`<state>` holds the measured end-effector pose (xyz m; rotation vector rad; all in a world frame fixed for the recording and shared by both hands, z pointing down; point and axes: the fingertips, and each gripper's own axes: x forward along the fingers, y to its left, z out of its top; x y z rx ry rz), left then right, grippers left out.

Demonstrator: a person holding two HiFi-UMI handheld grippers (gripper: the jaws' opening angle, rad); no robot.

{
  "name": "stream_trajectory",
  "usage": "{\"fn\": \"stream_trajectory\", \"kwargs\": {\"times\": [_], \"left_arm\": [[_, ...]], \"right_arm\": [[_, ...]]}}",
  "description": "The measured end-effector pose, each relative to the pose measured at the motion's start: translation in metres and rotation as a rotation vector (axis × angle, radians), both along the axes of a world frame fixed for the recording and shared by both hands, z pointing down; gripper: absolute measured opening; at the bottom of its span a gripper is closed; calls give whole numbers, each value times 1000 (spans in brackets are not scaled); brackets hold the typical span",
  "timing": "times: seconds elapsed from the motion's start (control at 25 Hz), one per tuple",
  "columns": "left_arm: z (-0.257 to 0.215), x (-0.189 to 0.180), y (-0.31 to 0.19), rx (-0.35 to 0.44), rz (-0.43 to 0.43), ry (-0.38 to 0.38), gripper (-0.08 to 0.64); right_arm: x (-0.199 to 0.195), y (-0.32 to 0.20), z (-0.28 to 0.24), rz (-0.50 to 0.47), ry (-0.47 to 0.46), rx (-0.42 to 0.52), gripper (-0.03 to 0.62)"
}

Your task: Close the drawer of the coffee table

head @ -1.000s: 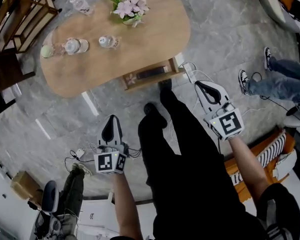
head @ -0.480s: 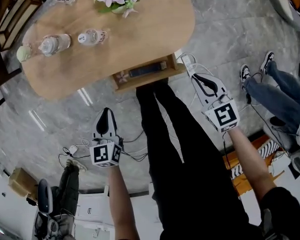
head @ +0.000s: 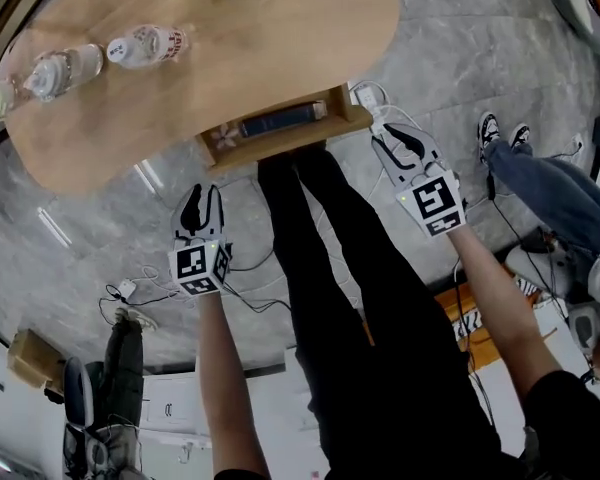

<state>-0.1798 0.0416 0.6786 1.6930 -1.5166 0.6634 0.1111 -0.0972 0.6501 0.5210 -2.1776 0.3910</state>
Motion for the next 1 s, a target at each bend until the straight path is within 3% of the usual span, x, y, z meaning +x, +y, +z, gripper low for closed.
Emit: {"fn": "stream_trajectory", "kwargs": {"times": [0.24,0.48,0.68,1.0], "left_arm": [[55,-5,17,-94,-53,19,183],[102,-1,29,-177,-3,5,255],[122,6,27,-198,60,-7,261],[152,10,22,-233,71,-9,261]], "right_arm": [[10,10,55,-56,101,-36,122],[20,22,103,-97,199,-86,168],[30,24,138,-117,286,-102,175],[33,16,173,-178,368,-82,175]]}}
